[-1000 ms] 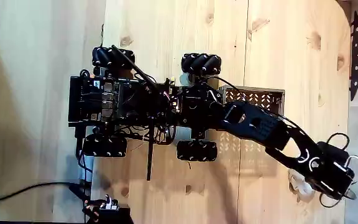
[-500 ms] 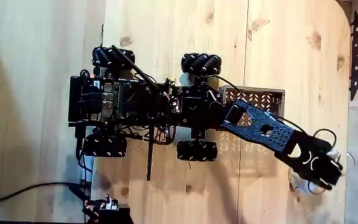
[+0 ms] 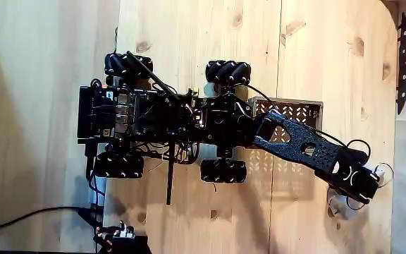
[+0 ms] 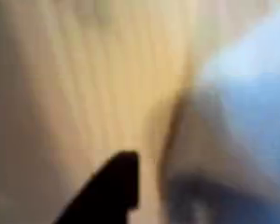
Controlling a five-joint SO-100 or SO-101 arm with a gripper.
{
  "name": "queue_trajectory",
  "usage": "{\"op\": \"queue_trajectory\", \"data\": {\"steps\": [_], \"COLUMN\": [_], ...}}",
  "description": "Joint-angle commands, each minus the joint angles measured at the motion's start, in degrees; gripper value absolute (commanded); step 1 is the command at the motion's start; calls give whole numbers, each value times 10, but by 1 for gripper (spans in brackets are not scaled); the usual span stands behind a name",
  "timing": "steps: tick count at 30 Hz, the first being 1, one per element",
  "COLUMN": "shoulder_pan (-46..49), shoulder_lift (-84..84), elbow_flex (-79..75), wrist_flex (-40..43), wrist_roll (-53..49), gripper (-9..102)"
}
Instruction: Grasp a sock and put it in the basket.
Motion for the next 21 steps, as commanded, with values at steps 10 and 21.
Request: {"op": "queue_trajectory", "data": {"steps": [10,21], "shoulder_pan": [7,-27], "shoulder_lift": [-83,88], "elbow_flex": [-127,-127], "wrist_flex": [54,172], "wrist_roll": [-40,73], "gripper": [6,0]}}
